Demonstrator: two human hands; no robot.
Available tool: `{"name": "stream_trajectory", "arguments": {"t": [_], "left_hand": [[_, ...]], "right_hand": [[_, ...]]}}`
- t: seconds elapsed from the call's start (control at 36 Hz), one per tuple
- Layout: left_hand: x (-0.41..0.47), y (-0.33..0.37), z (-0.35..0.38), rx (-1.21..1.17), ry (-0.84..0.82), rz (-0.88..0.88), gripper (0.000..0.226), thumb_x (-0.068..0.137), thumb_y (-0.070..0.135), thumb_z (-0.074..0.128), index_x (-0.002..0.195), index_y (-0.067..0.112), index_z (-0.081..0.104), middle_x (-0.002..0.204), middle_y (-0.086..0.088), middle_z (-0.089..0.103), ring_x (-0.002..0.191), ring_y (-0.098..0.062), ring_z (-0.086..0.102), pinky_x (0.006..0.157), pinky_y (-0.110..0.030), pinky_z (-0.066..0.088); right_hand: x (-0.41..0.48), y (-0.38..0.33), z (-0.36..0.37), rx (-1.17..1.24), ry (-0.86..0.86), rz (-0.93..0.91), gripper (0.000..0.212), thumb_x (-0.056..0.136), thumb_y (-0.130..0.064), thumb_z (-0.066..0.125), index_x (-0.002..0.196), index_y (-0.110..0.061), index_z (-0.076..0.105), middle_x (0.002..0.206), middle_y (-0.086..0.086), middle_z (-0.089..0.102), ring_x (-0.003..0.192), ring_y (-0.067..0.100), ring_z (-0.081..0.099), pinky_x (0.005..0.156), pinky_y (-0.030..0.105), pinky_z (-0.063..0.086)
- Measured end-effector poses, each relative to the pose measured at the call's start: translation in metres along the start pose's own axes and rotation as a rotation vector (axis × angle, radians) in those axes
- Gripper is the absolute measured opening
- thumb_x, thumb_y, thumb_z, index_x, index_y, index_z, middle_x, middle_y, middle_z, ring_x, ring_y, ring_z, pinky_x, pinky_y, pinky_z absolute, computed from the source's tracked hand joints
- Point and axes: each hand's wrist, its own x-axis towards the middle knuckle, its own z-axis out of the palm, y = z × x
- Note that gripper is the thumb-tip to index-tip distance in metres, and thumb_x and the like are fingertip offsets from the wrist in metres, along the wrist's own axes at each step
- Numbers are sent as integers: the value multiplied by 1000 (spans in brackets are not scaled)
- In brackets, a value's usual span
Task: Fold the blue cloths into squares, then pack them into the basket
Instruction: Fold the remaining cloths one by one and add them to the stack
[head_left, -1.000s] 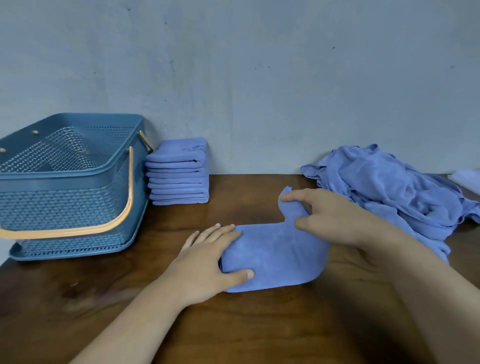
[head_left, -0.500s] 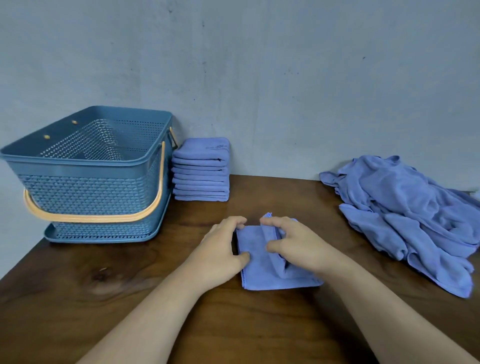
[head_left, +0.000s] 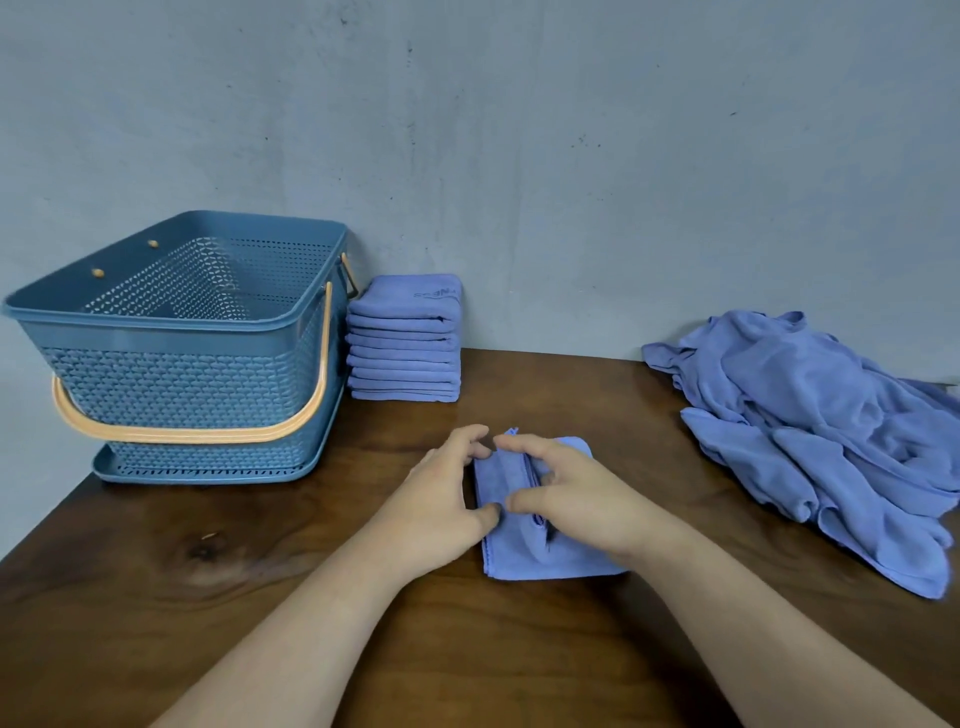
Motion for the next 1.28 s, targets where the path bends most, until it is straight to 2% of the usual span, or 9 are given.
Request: {"name": "stream_trajectory", "arguments": {"t": [0.14,0.28,0.44,0.53,0.75,0.89,1.08,1.17,1.28], "left_hand": [[-3,7,-2,-2,9,-6,95,88,26,76,162,45,20,140,29,46,139,3,41,116,-26,38],[-4,7,-6,8,-13,27,88,91,23,74,158,53,25,131,46,41,137,9,39,115,-21,34],[-2,7,-8,-20,4,48,87,92,21,76,153,61,28,135,42,45,133,13,43,103,-10,34],[-1,6,-10,-34,15,41,80,96,21,73,153,60,31,137,43,46,132,20,41,99,-2,32],[2,2,-2,-119,240,-7,45,106,10,52,135,45,56,138,27,55,131,12,48,117,-25,39],[-11,22,0,150,156,405,27,108,30,57,133,37,63,140,28,55,142,0,44,119,-24,31],[-9,17,-1,489,-201,95,67,101,77,20,164,55,8,166,41,-7,149,19,-18,131,-41,-9],[-6,15,-3,499,-201,-8,70,99,78,15,163,57,-4,169,34,-14,152,13,-21,131,-43,-11],[-7,13,-1,385,-95,-3,68,103,71,30,164,52,10,170,32,1,155,11,-8,132,-40,-3]], "right_hand": [[-8,-3,-24,376,86,-109,45,103,-12,65,139,-39,64,134,-7,67,95,21,74,80,35,61],[-1,44,-46,-219,408,-304,48,94,8,54,107,-34,73,110,-16,71,102,9,70,93,42,58],[7,68,-37,-416,271,-347,22,103,-30,64,122,-37,71,128,-30,60,126,1,54,107,24,44],[6,66,-36,-471,223,-328,35,101,-47,63,136,-41,64,139,-33,52,135,-4,45,112,19,37],[-8,59,-28,-610,42,-202,87,87,-87,51,162,-53,24,169,-32,10,156,-7,3,129,29,15],[-7,52,-30,-703,-20,-145,106,73,-105,38,162,-59,3,172,-28,-6,159,1,-10,131,38,10],[-9,52,-31,-698,-47,-113,107,73,-104,37,161,-60,-4,170,-30,-17,158,2,-17,131,37,2],[-8,54,-30,-691,-34,-119,105,73,-104,37,160,-61,-4,170,-30,-18,158,2,-17,131,38,2],[-12,57,-29,-529,38,-139,93,83,-95,45,162,-56,14,170,-32,-6,158,-2,-5,130,34,8]]}}
